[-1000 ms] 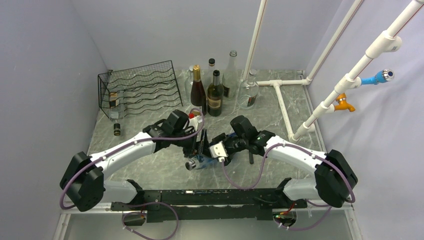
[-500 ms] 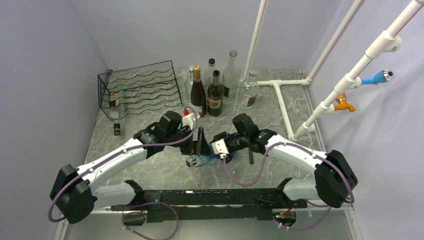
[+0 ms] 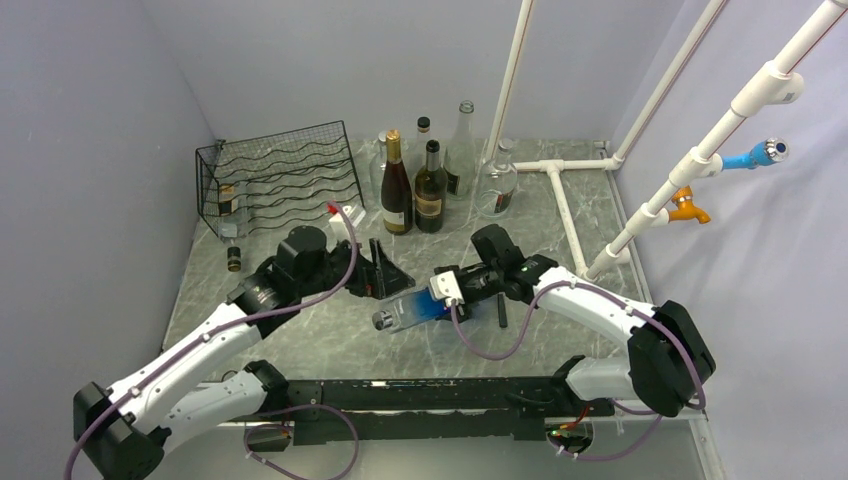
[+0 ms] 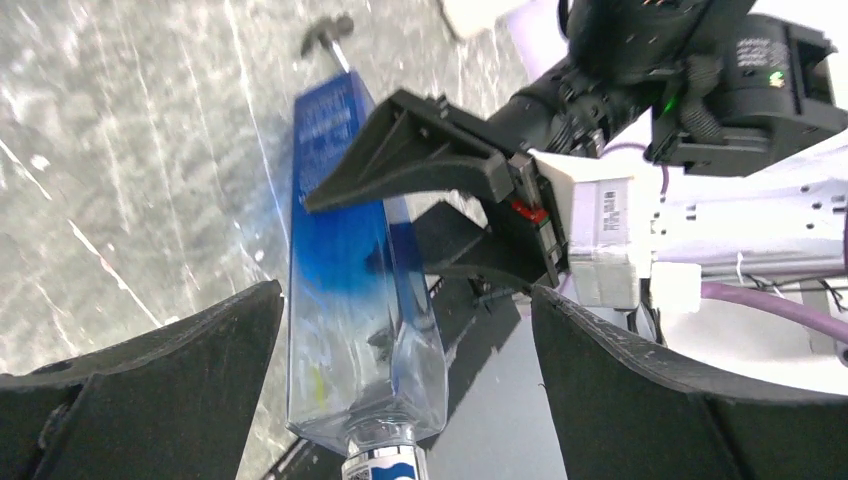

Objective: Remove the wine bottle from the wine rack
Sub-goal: Pick up the wine bottle from the wine rack.

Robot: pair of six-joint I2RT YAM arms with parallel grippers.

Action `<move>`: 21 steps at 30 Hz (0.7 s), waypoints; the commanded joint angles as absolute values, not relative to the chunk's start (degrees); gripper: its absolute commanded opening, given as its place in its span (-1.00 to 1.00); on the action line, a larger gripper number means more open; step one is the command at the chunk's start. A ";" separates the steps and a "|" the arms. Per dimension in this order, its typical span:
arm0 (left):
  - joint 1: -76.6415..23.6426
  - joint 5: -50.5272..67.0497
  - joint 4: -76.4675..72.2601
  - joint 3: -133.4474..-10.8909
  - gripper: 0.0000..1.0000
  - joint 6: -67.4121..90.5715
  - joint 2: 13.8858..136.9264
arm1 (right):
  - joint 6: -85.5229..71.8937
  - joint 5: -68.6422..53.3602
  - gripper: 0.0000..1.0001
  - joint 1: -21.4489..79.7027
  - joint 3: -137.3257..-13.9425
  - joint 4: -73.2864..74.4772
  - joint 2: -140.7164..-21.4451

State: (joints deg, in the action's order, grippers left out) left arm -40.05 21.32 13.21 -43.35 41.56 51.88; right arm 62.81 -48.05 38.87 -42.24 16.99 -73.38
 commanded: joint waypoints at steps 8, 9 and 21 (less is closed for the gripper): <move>-39.06 10.48 8.56 -45.09 0.99 33.44 44.73 | 56.81 -57.79 -1.00 34.88 -44.89 13.95 -70.80; -39.03 9.73 8.76 -44.71 0.99 33.39 44.13 | 55.84 -58.31 -1.00 34.44 -44.95 13.49 -70.76; -39.06 3.14 -5.24 -33.77 0.99 36.82 33.32 | 36.26 -62.60 -1.00 28.80 -44.77 1.60 -70.74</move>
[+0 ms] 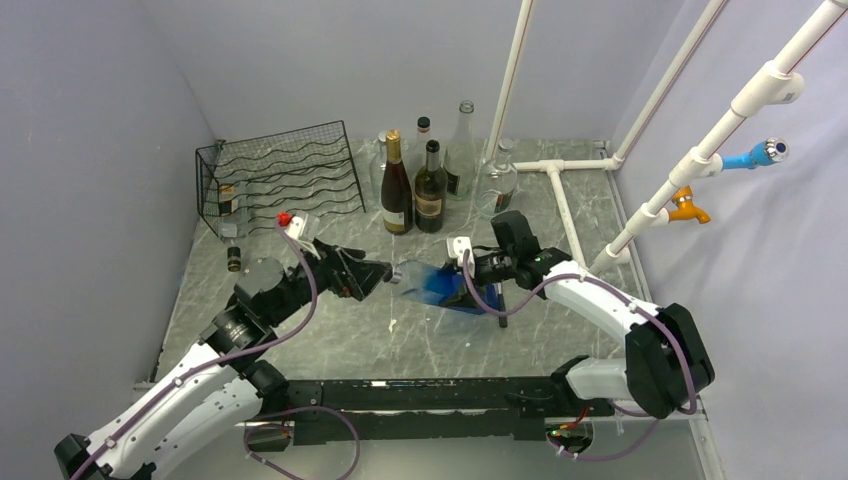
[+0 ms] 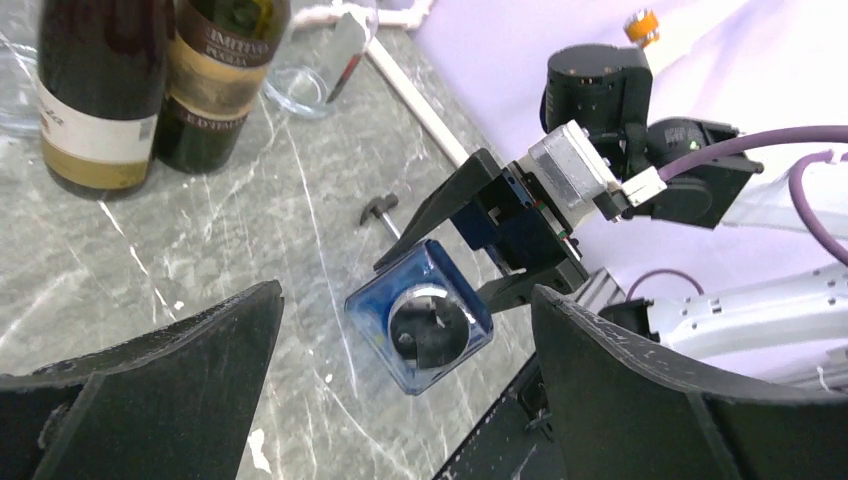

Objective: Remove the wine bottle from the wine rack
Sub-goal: Pick up the wine bottle from the wine rack.

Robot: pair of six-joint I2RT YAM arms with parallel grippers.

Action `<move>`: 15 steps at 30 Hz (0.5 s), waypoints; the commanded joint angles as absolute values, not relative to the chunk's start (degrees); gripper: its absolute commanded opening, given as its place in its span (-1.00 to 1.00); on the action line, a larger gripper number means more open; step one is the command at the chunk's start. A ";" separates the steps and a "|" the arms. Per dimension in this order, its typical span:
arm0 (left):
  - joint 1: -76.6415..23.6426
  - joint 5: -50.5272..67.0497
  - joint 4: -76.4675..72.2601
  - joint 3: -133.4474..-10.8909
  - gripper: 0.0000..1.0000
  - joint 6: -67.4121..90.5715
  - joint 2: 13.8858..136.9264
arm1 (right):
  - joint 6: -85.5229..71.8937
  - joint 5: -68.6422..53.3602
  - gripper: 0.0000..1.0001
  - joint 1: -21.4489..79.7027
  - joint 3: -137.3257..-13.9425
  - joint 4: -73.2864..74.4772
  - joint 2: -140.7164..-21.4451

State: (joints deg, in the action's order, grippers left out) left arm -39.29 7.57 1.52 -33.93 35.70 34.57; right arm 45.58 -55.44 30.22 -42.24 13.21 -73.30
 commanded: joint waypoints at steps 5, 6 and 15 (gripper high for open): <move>-39.11 1.53 -6.10 -33.09 0.99 40.52 34.33 | 27.13 -62.29 -1.00 26.68 -43.68 -5.41 -70.54; -39.17 2.12 -7.40 -32.60 0.99 41.85 34.84 | 25.46 -62.09 -1.00 26.31 -43.42 -7.15 -70.55; -45.34 0.17 -16.04 -33.28 0.99 43.11 44.09 | 13.90 -61.27 -1.00 24.14 -40.83 -17.61 -71.28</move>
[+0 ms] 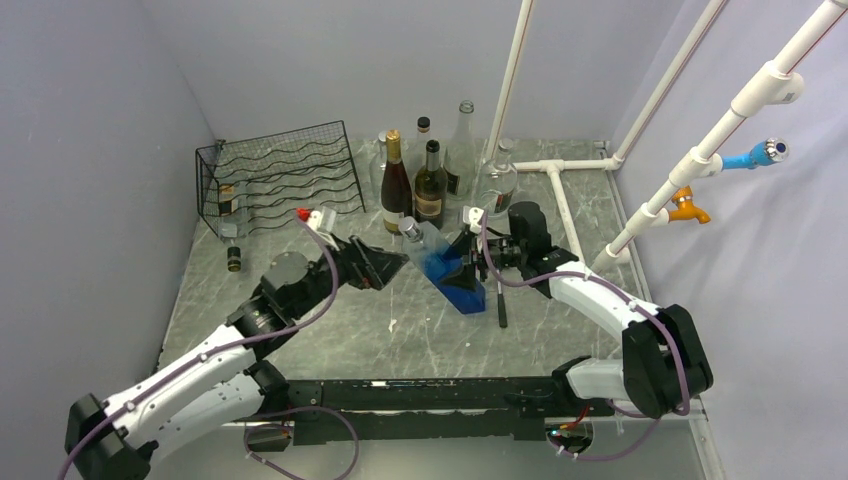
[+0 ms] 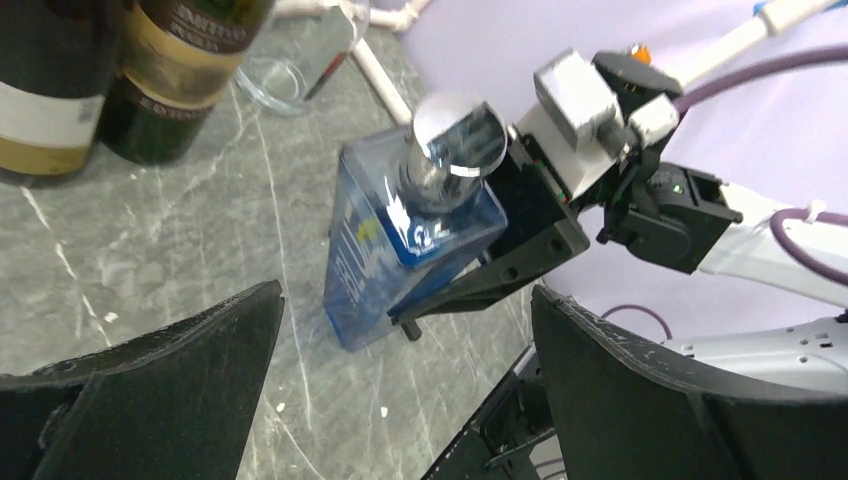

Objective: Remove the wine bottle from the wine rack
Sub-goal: Pick up the wine bottle from the wine rack.

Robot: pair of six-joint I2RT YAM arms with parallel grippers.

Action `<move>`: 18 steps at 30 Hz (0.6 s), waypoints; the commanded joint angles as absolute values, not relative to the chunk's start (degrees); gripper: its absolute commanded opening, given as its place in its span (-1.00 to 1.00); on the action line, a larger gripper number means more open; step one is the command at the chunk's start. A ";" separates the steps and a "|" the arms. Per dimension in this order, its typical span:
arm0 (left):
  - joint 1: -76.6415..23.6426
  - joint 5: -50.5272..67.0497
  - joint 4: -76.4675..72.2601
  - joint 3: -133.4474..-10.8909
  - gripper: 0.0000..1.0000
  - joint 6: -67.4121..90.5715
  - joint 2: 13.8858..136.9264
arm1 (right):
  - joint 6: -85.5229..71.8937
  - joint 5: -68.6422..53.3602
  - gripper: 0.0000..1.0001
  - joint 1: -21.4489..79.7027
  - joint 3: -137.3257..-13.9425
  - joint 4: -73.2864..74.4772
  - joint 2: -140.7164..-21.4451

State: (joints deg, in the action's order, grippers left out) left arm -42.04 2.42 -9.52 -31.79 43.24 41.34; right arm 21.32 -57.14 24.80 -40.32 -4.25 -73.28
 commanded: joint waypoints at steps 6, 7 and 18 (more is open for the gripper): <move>-52.86 -10.26 -20.34 -35.57 0.99 36.98 49.94 | 11.75 -60.61 -1.00 23.91 -40.07 -19.98 -71.55; -54.01 -13.04 -21.75 -35.56 0.99 36.43 51.13 | 11.69 -60.52 -1.00 23.91 -40.02 -20.15 -71.57; -60.97 -27.85 -25.38 -42.06 0.94 35.44 62.52 | 12.29 -59.73 -1.00 23.91 -40.10 -19.34 -71.38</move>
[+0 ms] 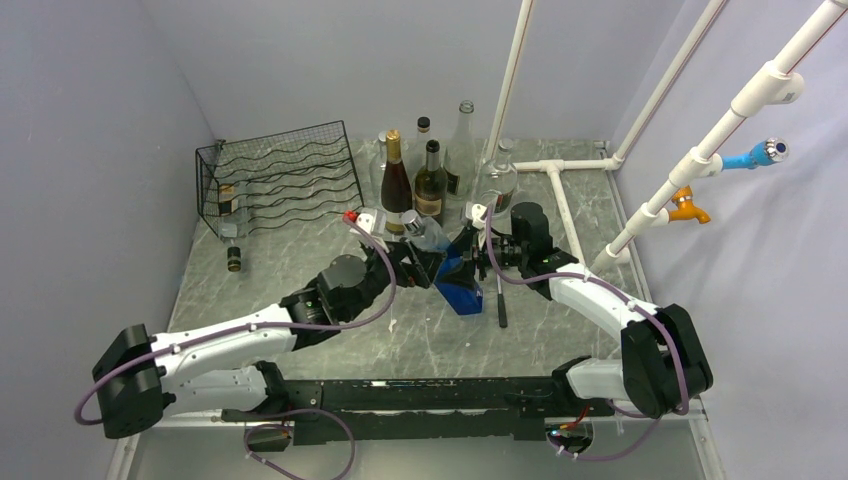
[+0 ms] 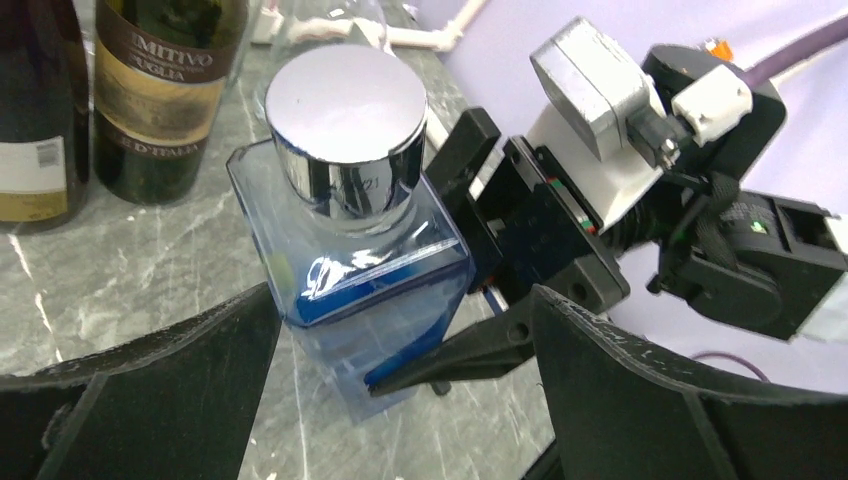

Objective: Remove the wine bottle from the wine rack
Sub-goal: Pick up the wine bottle from the wine rack.

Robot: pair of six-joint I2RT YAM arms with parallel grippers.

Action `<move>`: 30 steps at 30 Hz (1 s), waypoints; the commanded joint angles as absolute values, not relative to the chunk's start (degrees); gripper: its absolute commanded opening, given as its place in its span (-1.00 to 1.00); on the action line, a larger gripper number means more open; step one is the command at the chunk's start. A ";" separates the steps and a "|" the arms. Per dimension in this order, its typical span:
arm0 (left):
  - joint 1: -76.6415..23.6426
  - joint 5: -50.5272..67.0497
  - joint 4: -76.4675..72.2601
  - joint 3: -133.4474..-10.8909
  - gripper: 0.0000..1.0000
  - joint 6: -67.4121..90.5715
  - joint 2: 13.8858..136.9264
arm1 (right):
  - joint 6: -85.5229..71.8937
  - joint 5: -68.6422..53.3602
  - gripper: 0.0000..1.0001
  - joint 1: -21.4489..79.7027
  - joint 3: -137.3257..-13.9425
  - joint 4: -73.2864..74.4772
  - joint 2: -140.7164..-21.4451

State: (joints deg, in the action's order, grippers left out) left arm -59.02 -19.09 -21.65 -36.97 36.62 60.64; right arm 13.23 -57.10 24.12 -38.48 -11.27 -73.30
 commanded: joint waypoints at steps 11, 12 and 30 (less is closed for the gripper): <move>-62.49 -38.05 -10.91 -53.01 0.73 43.16 72.08 | 12.30 -59.50 -1.00 23.91 -40.12 -19.34 -71.29; -62.49 -38.15 -10.60 -53.46 0.72 43.19 72.48 | 12.26 -59.50 -1.00 23.91 -40.06 -19.34 -71.28; -62.59 -33.79 -13.34 -56.79 -1.00 32.84 73.99 | 12.92 -58.51 0.01 23.82 -40.27 -17.47 -70.92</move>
